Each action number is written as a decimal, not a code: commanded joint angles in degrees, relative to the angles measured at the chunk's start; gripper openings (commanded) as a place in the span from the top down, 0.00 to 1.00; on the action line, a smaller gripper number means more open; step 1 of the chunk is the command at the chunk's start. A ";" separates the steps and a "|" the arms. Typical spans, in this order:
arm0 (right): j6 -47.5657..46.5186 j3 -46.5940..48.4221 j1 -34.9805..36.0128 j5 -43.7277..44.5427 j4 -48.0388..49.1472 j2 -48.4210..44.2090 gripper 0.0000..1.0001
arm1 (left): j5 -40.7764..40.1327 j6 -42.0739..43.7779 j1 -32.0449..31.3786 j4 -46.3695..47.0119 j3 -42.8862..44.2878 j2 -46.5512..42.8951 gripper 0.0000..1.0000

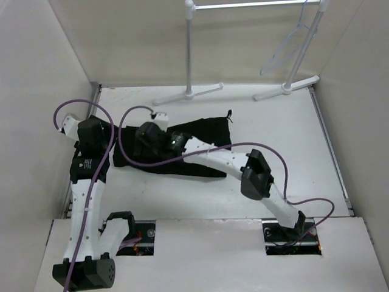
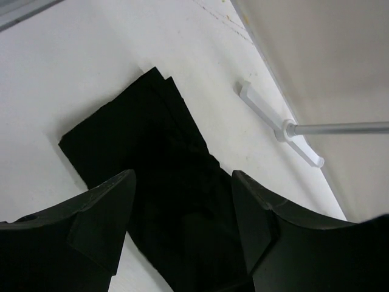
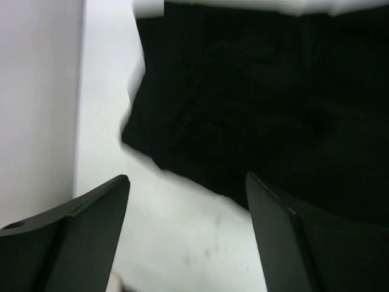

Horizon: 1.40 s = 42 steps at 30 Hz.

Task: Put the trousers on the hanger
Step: Fold the trousers at the center of the board.

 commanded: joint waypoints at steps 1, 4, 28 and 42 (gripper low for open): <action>-0.52 4.66 2.05 -6.46 -1.34 -4.25 0.14 | -2.82 1.60 1.39 1.52 1.55 -0.20 0.38; -1.92 -5.32 -1.36 -7.09 2.07 -14.95 0.13 | -3.01 2.31 0.78 3.63 2.09 2.34 0.38; -8.87 -81.04 -26.33 -22.56 20.81 -65.53 0.52 | 10.53 4.16 3.58 18.74 -23.75 12.27 0.57; -7.82 -84.38 -27.30 -23.88 22.22 -67.11 0.51 | 10.79 0.82 2.71 26.75 -24.72 18.79 0.65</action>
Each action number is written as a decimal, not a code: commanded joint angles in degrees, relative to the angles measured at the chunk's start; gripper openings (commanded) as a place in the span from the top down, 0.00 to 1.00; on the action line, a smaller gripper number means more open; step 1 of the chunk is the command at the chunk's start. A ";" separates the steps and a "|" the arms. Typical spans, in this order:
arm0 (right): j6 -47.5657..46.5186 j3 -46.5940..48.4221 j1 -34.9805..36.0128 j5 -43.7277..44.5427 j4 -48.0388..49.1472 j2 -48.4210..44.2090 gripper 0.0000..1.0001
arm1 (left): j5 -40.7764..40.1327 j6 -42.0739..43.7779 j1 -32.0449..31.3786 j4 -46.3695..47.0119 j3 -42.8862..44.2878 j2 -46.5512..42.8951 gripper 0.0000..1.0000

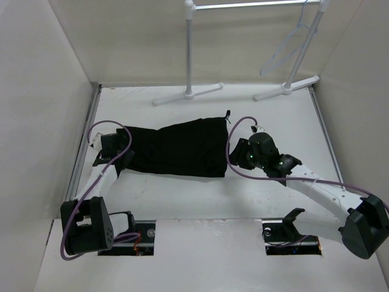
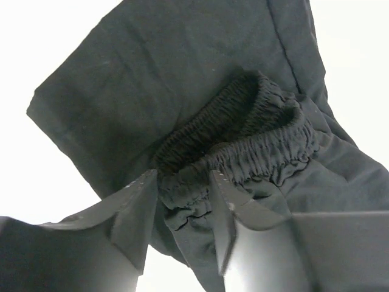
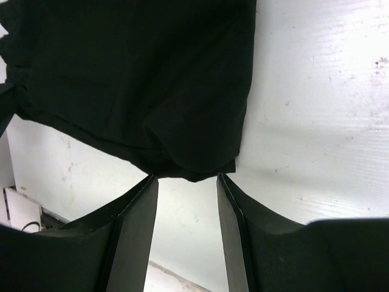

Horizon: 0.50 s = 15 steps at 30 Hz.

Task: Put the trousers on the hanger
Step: Fold the trousers at the center of the board.

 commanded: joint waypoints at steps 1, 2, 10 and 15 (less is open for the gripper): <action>0.29 -0.30 -0.64 -0.58 3.05 -2.13 0.51 | 0.74 -1.26 -0.37 3.27 -0.94 0.21 0.68; 0.29 -0.38 -0.64 -0.58 3.05 -2.13 0.51 | 0.83 -1.35 -0.54 3.36 -0.94 0.21 0.72; 0.65 -1.61 -3.53 -0.75 3.66 -3.97 0.29 | -0.74 -3.63 -6.07 -1.46 8.17 -7.07 1.00; -0.14 -1.53 -6.87 -3.12 4.36 -3.71 0.25 | -7.07 -2.93 -13.02 -6.56 24.08 -8.75 1.00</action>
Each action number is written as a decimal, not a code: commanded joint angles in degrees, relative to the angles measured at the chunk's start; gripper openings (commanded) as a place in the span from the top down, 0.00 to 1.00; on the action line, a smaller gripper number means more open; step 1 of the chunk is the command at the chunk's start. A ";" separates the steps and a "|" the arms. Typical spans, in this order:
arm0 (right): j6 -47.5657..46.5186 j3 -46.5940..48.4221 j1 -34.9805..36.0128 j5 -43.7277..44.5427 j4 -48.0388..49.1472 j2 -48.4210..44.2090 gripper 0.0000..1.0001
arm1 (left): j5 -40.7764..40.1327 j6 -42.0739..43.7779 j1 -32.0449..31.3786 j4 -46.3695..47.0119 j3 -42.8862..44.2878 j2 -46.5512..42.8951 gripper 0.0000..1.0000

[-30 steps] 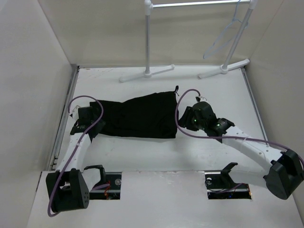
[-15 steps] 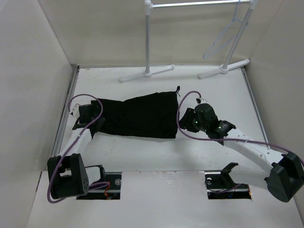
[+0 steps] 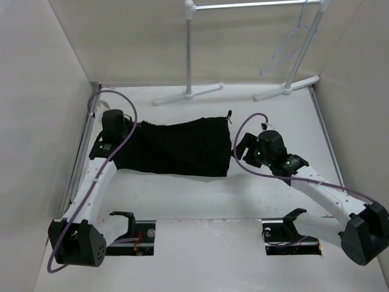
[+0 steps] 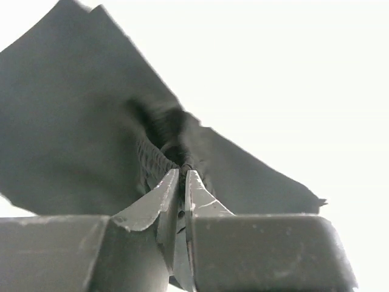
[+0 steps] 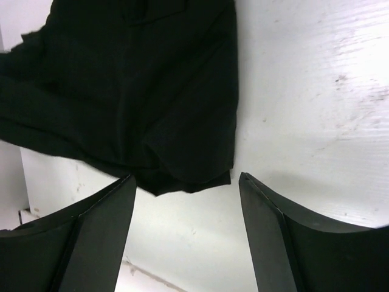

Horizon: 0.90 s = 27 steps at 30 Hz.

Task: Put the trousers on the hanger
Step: Fold the trousers at the center of the board.

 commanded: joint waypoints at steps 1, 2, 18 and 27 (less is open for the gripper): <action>-0.63 0.22 -1.93 -2.47 3.88 -0.55 0.25 | -4.70 -0.09 -2.97 -0.31 12.08 -2.76 1.00; -0.71 0.48 -2.20 -2.91 4.06 -0.19 0.25 | -4.96 0.00 -3.15 -0.58 14.28 -2.76 1.00; -2.56 5.66 1.13 -5.28 10.12 13.59 0.03 | -32.72 3.16 20.58 -4.70 -2.75 -2.60 0.98; 4.02 11.64 3.07 -16.62 24.17 29.14 0.11 | -31.95 1.14 23.31 -10.60 0.50 1.20 0.53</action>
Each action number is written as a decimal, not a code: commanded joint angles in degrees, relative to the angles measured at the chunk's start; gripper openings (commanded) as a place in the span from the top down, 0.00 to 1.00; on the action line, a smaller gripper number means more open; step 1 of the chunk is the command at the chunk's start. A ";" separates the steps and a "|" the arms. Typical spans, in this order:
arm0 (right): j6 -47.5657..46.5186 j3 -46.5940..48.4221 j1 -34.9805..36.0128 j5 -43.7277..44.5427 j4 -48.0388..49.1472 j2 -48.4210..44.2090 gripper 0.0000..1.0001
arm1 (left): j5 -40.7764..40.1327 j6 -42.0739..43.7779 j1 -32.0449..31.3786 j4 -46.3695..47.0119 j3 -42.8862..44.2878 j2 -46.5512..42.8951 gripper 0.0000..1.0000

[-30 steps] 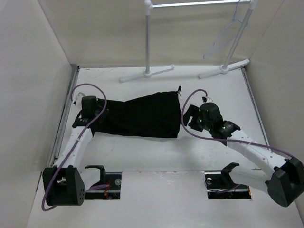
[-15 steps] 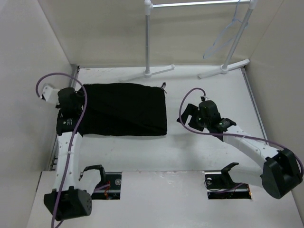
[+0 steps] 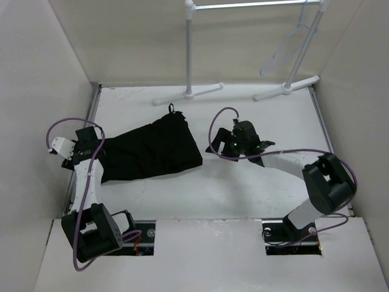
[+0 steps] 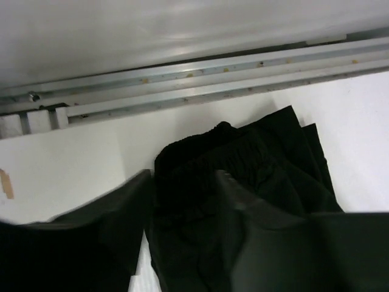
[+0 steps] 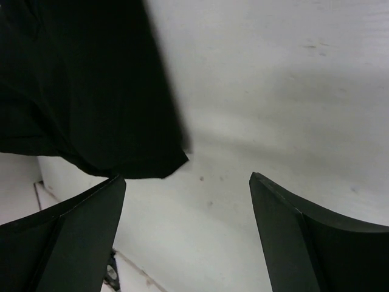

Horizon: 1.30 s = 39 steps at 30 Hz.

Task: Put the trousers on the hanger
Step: Fold the trousers at the center of the board.

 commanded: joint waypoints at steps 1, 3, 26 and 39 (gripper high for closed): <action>3.53 4.78 1.87 -5.89 10.44 5.33 0.10 | -2.72 -0.08 -0.12 -0.94 3.80 -3.06 0.49; 3.79 7.24 2.31 -5.99 11.15 9.03 0.09 | -2.99 0.80 -0.56 -1.46 4.77 -4.91 0.46; 9.52 -11.30 -3.40 -7.31 21.11 0.79 0.74 | 11.86 0.36 -26.59 9.17 1.53 4.57 0.43; 5.72 -10.41 1.08 3.42 10.27 -0.10 0.57 | 19.51 2.99 -13.23 14.35 -11.84 5.18 0.43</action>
